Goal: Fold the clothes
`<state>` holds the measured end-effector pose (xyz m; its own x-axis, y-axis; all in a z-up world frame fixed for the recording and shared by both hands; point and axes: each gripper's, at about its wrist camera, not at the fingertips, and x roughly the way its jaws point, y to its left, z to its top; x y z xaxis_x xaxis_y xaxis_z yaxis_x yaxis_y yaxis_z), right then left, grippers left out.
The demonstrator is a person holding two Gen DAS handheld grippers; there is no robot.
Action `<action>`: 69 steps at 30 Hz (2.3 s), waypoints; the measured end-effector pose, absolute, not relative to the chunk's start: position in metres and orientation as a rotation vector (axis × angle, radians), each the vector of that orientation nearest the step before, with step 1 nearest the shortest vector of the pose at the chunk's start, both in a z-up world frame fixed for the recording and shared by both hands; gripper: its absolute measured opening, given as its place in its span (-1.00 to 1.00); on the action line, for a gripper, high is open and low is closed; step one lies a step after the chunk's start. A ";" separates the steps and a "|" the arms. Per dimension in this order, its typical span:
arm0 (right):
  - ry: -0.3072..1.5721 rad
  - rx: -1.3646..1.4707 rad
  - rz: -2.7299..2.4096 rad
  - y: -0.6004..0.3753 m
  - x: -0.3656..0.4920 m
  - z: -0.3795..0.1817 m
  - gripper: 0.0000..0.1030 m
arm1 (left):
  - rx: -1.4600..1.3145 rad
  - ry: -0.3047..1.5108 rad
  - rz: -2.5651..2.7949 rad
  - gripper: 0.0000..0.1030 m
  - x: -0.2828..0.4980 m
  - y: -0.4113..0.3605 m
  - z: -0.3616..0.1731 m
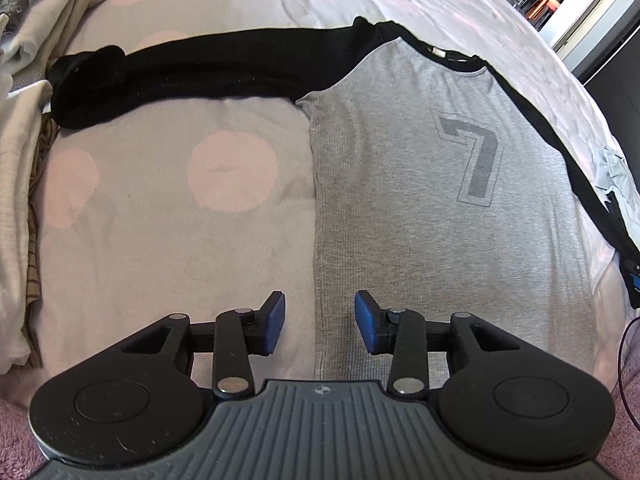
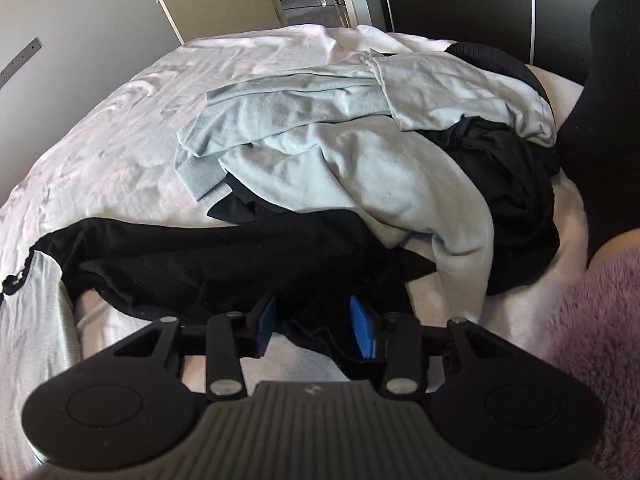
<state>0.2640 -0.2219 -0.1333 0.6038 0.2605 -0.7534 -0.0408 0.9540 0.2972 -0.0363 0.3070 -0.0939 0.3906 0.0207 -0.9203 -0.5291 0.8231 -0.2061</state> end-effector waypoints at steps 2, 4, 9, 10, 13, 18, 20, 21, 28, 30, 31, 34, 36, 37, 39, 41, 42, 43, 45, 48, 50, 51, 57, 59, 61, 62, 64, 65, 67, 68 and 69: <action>0.908 0.304 0.158 -0.230 0.263 -0.132 -0.73 | -0.518 1.128 0.369 -0.30 -0.034 0.309 -0.096; 0.906 0.347 0.139 -0.239 0.262 -0.130 -0.82 | -0.512 1.128 0.365 -0.30 -0.032 0.310 -0.096; 0.865 0.429 0.109 -0.258 0.259 -0.110 -0.84 | -0.486 1.129 0.355 -0.30 -0.024 0.315 -0.098; 0.846 0.435 0.107 -0.262 0.260 -0.100 -0.84 | -0.475 1.127 0.349 -0.30 -0.020 0.317 -0.098; 0.790 0.440 0.098 -0.274 0.267 -0.068 -0.84 | -0.427 1.119 0.318 -0.30 -0.004 0.322 -0.098; 0.726 0.400 0.019 -0.287 0.297 -0.015 -0.86 | -0.330 1.070 0.298 -0.30 0.029 0.341 -0.093; 0.706 0.363 -0.017 -0.285 0.308 0.005 -0.86 | -0.303 1.036 0.295 -0.30 0.037 0.350 -0.092; 0.698 0.337 -0.037 -0.282 0.314 0.014 -0.86 | -0.293 1.019 0.290 -0.30 0.040 0.354 -0.091; 0.718 0.209 -0.080 -0.234 0.345 0.064 -0.86 | -0.355 0.949 0.228 -0.30 0.028 0.373 -0.109; 0.714 0.172 -0.051 -0.211 0.342 0.081 -0.86 | -0.355 0.948 0.205 -0.30 0.025 0.376 -0.115; 0.709 0.157 -0.030 -0.198 0.340 0.089 -0.86 | -0.342 0.952 0.192 -0.29 0.025 0.377 -0.117; 0.696 0.130 0.054 -0.154 0.329 0.113 -0.86 | -0.290 0.947 0.175 -0.30 0.029 0.375 -0.118; 0.687 0.120 0.123 -0.122 0.321 0.127 -0.86 | -0.263 0.934 0.155 -0.30 0.032 0.374 -0.117; 0.682 0.115 0.157 -0.105 0.316 0.134 -0.86 | -0.243 0.931 0.152 -0.30 0.032 0.373 -0.116; 0.673 0.105 0.226 -0.073 0.308 0.148 -0.86 | -0.206 0.925 0.146 -0.30 0.032 0.371 -0.116; 0.663 0.095 0.294 -0.040 0.299 0.162 -0.86 | -0.184 0.922 0.156 -0.30 0.030 0.371 -0.115; 0.661 0.087 0.333 -0.023 0.293 0.166 -0.86 | -0.184 0.923 0.156 -0.29 0.029 0.372 -0.115; 0.661 0.076 0.374 -0.005 0.287 0.169 -0.86 | -0.191 0.924 0.158 -0.30 0.029 0.373 -0.115; 0.665 0.057 0.454 0.029 0.275 0.170 -0.86 | -0.207 0.925 0.166 -0.29 0.028 0.377 -0.116; 0.683 0.024 0.562 0.076 0.257 0.164 -0.86 | -0.221 0.917 0.179 -0.30 0.027 0.382 -0.115; 0.704 0.003 0.622 0.106 0.248 0.155 -0.86 | -0.234 0.908 0.183 -0.30 0.026 0.385 -0.113; 0.715 -0.007 0.650 0.120 0.244 0.149 -0.86 | -0.240 0.902 0.184 -0.30 0.026 0.387 -0.112; 0.798 -0.071 0.784 0.193 0.221 0.102 -0.86 | -0.252 0.889 0.186 -0.30 0.027 0.393 -0.112; 0.835 -0.095 0.812 0.214 0.217 0.082 -0.86 | -0.259 0.880 0.186 -0.30 0.027 0.395 -0.111; 0.873 -0.118 0.835 0.233 0.214 0.060 -0.86 | -0.272 0.867 0.184 -0.30 0.028 0.399 -0.111; 0.893 -0.128 0.844 0.241 0.214 0.049 -0.86 | -0.281 0.862 0.185 -0.30 0.028 0.401 -0.110; 0.931 -0.142 0.858 0.257 0.212 0.027 -0.85 | -0.302 0.853 0.185 -0.30 0.028 0.406 -0.110; 0.947 -0.147 0.862 0.264 0.212 0.017 -0.85 | -0.309 0.847 0.186 -0.30 0.028 0.408 -0.110; 0.974 -0.155 0.875 0.278 0.211 -0.002 -0.85 | -0.319 0.831 0.188 -0.30 0.028 0.413 -0.109; 0.983 -0.161 0.881 0.284 0.210 -0.010 -0.85 | -0.323 0.822 0.191 -0.30 0.028 0.415 -0.109; 0.988 -0.168 0.886 0.291 0.210 -0.017 -0.85 | -0.328 0.814 0.194 -0.30 0.028 0.417 -0.110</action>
